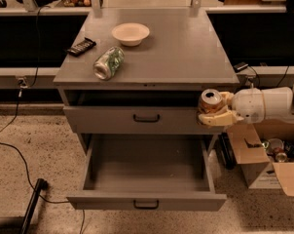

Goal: Place orange can into middle drawer

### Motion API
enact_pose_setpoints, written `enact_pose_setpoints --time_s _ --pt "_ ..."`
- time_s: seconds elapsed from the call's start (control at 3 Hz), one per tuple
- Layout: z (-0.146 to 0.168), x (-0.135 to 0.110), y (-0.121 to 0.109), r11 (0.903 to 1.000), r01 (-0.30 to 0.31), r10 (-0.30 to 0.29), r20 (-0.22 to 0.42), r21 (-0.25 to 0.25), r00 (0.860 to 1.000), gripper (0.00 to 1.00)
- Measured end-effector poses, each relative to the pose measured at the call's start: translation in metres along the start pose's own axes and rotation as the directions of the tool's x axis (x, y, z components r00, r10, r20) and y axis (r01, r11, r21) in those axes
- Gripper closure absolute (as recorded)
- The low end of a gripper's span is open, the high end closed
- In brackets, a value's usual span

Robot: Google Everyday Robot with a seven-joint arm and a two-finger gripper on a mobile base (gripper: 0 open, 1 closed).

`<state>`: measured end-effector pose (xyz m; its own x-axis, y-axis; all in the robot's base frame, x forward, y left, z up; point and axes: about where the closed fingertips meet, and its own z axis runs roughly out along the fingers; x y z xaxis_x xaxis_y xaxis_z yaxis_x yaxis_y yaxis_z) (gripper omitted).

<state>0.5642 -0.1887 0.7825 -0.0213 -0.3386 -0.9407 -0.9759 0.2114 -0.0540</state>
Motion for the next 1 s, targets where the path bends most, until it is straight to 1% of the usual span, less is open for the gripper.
enact_pose_setpoints --time_s 0.33,0.67,1.0 --pt "0.002 0.002 0.002 0.9994 0.033 -0.033 0.003 -0.011 0.999 1.00" --pt "0.004 0.062 -0.003 0.9922 -0.111 0.116 -0.087 0.056 0.989 1.00" --pt "0.016 0.132 0.017 0.9676 -0.218 0.232 -0.108 0.127 0.967 1.00"
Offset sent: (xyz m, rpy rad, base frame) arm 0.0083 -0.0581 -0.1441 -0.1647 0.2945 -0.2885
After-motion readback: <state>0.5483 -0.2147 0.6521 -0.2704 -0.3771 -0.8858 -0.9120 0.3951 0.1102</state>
